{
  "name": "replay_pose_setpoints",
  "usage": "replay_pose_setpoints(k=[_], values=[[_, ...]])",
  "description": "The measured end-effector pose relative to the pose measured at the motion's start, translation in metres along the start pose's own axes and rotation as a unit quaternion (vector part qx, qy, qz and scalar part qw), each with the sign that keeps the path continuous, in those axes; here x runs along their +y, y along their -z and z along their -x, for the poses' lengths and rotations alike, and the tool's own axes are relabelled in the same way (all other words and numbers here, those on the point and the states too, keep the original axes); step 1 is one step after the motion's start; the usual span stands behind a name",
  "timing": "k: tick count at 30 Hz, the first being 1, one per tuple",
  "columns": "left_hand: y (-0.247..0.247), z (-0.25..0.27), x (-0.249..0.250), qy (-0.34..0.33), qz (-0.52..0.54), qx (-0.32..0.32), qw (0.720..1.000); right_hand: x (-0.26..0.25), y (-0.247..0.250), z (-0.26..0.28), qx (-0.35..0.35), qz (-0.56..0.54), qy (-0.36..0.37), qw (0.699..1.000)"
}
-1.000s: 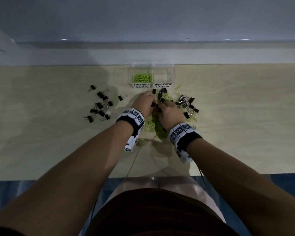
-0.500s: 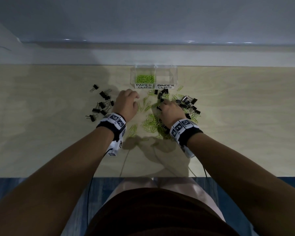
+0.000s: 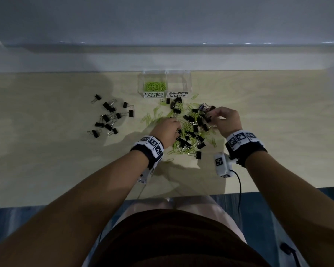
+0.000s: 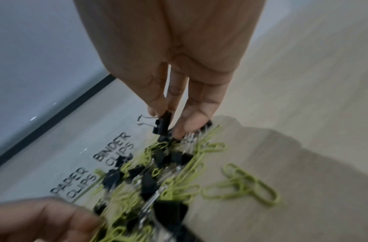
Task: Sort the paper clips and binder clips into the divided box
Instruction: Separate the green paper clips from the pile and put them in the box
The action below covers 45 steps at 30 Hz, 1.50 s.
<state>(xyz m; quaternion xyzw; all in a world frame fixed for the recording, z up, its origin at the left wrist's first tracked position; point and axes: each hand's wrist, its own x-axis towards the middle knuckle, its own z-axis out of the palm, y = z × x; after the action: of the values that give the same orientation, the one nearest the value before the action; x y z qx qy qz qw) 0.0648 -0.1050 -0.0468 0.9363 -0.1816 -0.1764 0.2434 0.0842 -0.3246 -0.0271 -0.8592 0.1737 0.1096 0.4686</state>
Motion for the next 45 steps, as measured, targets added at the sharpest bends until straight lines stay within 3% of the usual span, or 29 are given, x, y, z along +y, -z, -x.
replay_pose_setpoints(k=[5,8,10,13,15,18,22,29,32,38,42,45], values=[[0.004,0.003,-0.005,-0.005,0.037,0.018,0.999,0.016,0.014,0.001,0.039,0.089,0.009,0.995],[0.011,0.007,-0.009,0.015,0.074,0.052,0.996,0.019,0.008,0.016,0.039,0.218,0.09,0.971],[0.021,0.01,-0.018,0.042,0.09,0.082,0.992,0.016,-0.003,0.03,0.009,0.247,0.149,0.957],[0.036,0.014,-0.037,0.044,0.053,0.115,0.991,0.01,-0.019,0.046,-0.096,0.271,0.214,0.934],[0.038,0.016,-0.041,0.025,0.016,0.095,0.995,0.007,-0.028,0.05,-0.152,0.295,0.25,0.909],[0.026,0.017,-0.024,-0.002,0.014,0.047,0.999,0.002,-0.036,0.051,-0.192,0.334,0.234,0.893],[0.001,0.011,0.002,0.039,0.004,-0.009,0.999,0.001,-0.043,0.05,-0.203,0.377,0.215,0.878],[0.008,0.007,-0.015,0.135,0.13,0.071,0.98,0.008,-0.045,0.047,-0.195,0.332,0.206,0.9],[0.016,0.012,-0.028,0.12,0.104,0.101,0.982,0.012,-0.043,0.047,-0.188,0.315,0.21,0.906],[0.007,0.015,-0.013,-0.014,0.015,-0.005,1.0,0.015,-0.038,0.051,-0.175,0.287,0.234,0.912],[0.0,0.01,-0.007,0.018,0.004,-0.013,1.0,0.016,-0.036,0.052,-0.169,0.266,0.202,0.927],[0.001,0.007,-0.005,0.019,0.002,-0.013,1.0,0.014,-0.032,0.051,-0.154,0.204,0.156,0.954]])
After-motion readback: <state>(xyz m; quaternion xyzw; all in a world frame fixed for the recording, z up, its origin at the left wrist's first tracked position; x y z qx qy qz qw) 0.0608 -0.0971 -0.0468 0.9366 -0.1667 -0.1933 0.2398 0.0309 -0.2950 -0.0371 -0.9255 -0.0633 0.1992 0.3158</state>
